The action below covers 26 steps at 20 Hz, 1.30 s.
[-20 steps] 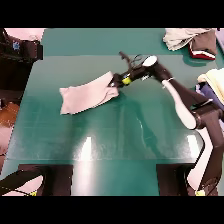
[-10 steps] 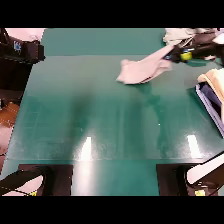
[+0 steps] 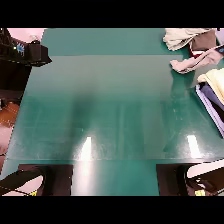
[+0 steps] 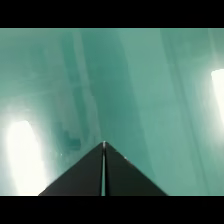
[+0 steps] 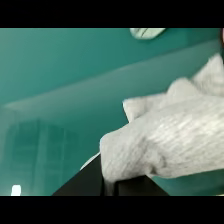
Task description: Fold the shirts.
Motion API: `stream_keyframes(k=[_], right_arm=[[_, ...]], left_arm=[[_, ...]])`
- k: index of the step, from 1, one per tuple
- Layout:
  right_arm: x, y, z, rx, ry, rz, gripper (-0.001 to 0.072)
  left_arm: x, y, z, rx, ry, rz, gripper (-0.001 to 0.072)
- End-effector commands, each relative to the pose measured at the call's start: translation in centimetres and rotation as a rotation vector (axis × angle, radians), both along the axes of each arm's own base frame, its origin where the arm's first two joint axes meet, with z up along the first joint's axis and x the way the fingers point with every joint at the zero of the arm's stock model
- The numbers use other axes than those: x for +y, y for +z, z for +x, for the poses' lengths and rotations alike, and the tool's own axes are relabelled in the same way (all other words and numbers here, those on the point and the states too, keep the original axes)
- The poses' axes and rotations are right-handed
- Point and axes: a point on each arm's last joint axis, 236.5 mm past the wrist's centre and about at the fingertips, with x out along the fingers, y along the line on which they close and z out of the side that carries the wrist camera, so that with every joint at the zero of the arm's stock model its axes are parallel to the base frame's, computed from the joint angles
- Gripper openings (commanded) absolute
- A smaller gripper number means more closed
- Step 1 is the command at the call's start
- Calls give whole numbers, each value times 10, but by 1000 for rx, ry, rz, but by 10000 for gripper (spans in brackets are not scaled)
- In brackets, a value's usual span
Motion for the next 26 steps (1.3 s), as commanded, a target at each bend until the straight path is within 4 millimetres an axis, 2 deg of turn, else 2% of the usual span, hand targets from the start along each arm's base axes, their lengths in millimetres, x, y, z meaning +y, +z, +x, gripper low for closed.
stream_keyframes(k=[1,4,8,13,18,20,23,26], right_arm=[[-36,34,4,-157,-74,8,9],[-41,72,0,-286,-35,-32,9],[-50,118,-13,-367,-26,-127,9],[-63,138,-50,-384,-92,-190,9],[-75,169,-92,-387,-128,-246,9],[-85,156,-112,-281,-163,-288,10],[-109,105,-152,15,-234,-350,11],[-136,67,-195,276,-374,-363,12]], left_arm=[[-2,-5,-7,37,-10,-6,21],[-2,-7,-10,49,-14,-3,21],[-3,-6,-10,49,-15,-5,21],[-3,-6,-10,49,-18,-7,21],[-4,-6,-10,49,-19,-6,21],[-4,-6,-10,49,-20,-6,21],[-4,-6,-10,43,-35,5,21],[-4,-7,-11,38,-53,16,21]])
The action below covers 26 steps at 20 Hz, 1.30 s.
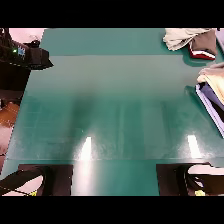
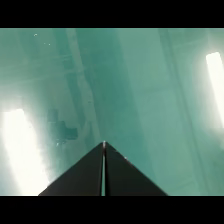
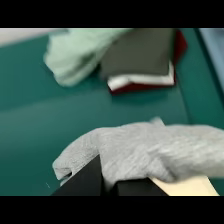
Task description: Fold the shirts.
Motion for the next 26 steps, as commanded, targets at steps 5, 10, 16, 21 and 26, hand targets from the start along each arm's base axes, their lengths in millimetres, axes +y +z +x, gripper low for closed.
stream_keyframes(k=[5,10,16,21,26], right_arm=[[-59,-73,-120,526,-470,35,45],[-63,-81,-154,604,-582,99,510],[11,-47,-83,386,-343,244,509],[144,-10,-15,276,42,287,183],[257,11,7,246,307,216,14]], left_arm=[[0,-1,-1,-7,-32,24,21],[0,-1,-1,-15,-51,36,22],[-1,0,0,-21,-51,31,22],[-1,4,5,-45,-44,24,22],[-2,9,11,-80,-35,15,22]])
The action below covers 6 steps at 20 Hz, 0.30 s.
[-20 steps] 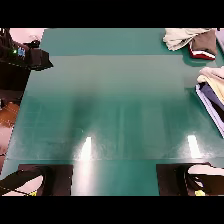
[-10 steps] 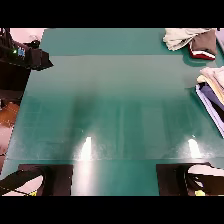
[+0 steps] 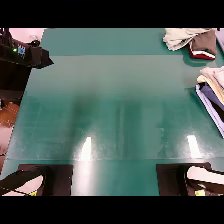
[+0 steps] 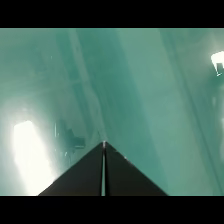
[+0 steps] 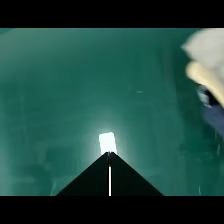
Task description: Fold the shirts.
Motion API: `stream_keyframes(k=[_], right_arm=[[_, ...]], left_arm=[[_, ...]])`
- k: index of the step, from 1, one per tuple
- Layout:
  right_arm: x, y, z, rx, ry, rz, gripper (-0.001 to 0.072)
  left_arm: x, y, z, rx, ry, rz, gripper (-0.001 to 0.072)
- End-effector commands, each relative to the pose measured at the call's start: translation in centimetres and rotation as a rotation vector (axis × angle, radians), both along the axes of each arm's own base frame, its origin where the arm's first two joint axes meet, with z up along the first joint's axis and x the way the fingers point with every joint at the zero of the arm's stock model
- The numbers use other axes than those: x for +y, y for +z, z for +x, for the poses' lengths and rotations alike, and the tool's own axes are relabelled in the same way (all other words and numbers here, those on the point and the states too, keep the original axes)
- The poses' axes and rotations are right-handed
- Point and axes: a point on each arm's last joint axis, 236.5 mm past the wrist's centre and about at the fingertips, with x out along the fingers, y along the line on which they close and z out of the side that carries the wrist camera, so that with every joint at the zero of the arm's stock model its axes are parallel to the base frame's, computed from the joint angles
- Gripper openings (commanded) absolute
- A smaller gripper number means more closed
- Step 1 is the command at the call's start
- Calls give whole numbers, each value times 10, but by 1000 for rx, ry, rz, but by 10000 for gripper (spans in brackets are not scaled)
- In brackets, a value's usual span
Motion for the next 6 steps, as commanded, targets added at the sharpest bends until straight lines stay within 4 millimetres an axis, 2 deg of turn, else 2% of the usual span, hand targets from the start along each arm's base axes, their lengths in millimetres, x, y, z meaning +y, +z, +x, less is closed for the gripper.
stream_keyframes(k=[1,4,6], right_arm=[[81,18,13,-72,184,6,15],[117,24,19,-107,260,5,14],[131,25,19,-112,291,7,14]], left_arm=[[0,3,4,-21,6,-6,22],[0,3,4,-21,6,-6,22],[0,3,4,-21,6,-6,22]])
